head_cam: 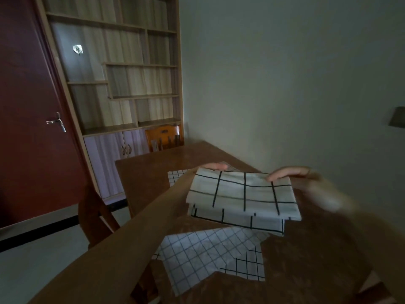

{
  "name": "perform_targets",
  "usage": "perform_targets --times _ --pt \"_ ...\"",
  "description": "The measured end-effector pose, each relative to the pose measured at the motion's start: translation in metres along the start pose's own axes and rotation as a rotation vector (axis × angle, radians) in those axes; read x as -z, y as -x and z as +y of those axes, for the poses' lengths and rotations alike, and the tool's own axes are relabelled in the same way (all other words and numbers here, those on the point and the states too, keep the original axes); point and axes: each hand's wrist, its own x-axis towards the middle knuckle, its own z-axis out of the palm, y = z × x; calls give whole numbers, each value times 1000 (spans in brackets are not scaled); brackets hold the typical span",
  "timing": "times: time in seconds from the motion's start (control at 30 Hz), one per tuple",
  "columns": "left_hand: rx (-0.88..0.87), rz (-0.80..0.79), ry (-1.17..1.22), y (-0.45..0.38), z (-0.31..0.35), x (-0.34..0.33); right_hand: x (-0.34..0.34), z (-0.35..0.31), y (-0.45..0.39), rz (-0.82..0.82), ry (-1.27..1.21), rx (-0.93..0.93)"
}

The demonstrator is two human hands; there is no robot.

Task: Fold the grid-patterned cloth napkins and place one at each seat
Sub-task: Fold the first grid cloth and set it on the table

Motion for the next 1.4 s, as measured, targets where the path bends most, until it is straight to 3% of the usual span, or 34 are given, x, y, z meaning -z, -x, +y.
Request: perform_targets --times 0.07,0.2,0.33,0.43,0.57,0.7,0.83,0.93,1.27,1.4 --pt "-21 -41 37 0 4 -4 4 2 1 -2 38 -54" --pt "112 -9 -23 8 10 -13 4 8 -2 191 22 -49" --pt "255 18 58 1 8 -14 7 9 -4 271 171 -52" --pt "228 -87 -145 0 4 -17 9 11 -7 286 192 -13" --pt "146 -47 -186 0 9 -19 18 10 -5 196 165 -81" --pt "26 -89 -345 3 12 -18 24 6 -4 92 216 -1" --pt "31 -222 -483 5 17 -28 -3 -5 -19 144 561 45" --pt "23 -295 -550 7 21 -34 -22 -10 -29 131 650 176" --pt "-18 -330 -688 11 18 -21 -40 -12 -25 231 460 233" --pt "-170 -265 -719 10 30 -30 -45 -14 -28 244 458 263"
